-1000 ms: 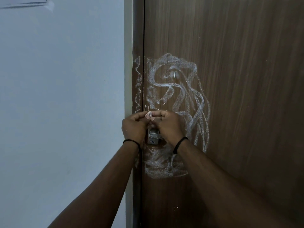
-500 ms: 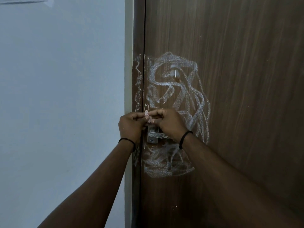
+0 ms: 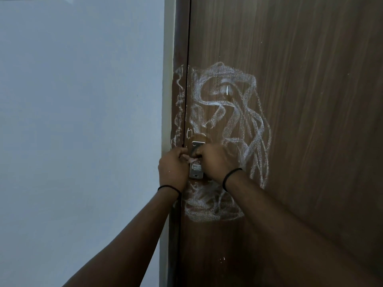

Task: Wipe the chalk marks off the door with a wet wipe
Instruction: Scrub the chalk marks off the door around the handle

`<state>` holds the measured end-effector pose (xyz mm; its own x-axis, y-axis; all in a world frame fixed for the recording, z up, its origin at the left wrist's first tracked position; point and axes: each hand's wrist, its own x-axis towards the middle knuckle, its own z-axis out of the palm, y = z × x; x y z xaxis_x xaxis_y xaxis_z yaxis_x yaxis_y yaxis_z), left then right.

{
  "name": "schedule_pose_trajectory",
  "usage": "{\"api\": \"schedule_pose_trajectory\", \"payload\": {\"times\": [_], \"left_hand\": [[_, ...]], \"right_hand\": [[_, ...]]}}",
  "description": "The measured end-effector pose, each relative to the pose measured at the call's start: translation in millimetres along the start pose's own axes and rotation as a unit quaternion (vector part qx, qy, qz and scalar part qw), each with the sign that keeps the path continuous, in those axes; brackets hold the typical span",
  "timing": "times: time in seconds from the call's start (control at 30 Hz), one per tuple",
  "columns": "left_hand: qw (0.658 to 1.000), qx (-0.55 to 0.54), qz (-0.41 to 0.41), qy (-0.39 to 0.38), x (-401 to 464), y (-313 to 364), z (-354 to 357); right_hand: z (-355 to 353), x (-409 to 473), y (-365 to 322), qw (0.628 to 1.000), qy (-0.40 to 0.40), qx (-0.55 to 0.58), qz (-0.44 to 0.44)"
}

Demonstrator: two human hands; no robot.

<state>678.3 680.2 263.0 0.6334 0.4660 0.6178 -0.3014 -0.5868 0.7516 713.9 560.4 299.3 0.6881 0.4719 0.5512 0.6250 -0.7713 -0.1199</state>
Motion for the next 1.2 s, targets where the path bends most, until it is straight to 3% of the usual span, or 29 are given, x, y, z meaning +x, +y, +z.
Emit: {"api": "schedule_pose_trajectory", "payload": {"times": [0.23,0.43,0.6,0.77,0.93,1.07,1.2], "left_hand": [[0.993,-0.081,-0.075,-0.043,-2.2,-10.1,4.9],[0.989,-0.098,-0.095,-0.052,-3.3,-11.0,5.5],[0.980,-0.146,-0.120,-0.060,-3.3,-13.6,3.3],[0.979,-0.151,-0.123,-0.055,-2.6,-11.9,6.9],[0.979,-0.153,-0.116,-0.068,-5.2,-14.1,4.5],[0.979,-0.151,-0.120,-0.058,-4.3,-11.1,7.2],[0.980,-0.150,-0.115,-0.067,-7.6,-13.9,2.2]], "right_hand": [[-18.1,6.3,4.9,0.994,-0.071,0.088,0.001],[-8.3,4.2,-2.8,0.997,-0.025,0.077,0.013],[-21.3,2.6,6.0,0.993,-0.076,0.090,0.004],[-12.4,0.3,3.7,0.996,-0.029,0.083,0.010],[-24.4,1.1,15.9,0.994,-0.072,0.086,-0.002],[-18.3,-0.5,7.3,0.996,-0.034,0.080,0.009],[-16.9,-4.5,4.0,0.996,-0.047,0.077,-0.017]]}}
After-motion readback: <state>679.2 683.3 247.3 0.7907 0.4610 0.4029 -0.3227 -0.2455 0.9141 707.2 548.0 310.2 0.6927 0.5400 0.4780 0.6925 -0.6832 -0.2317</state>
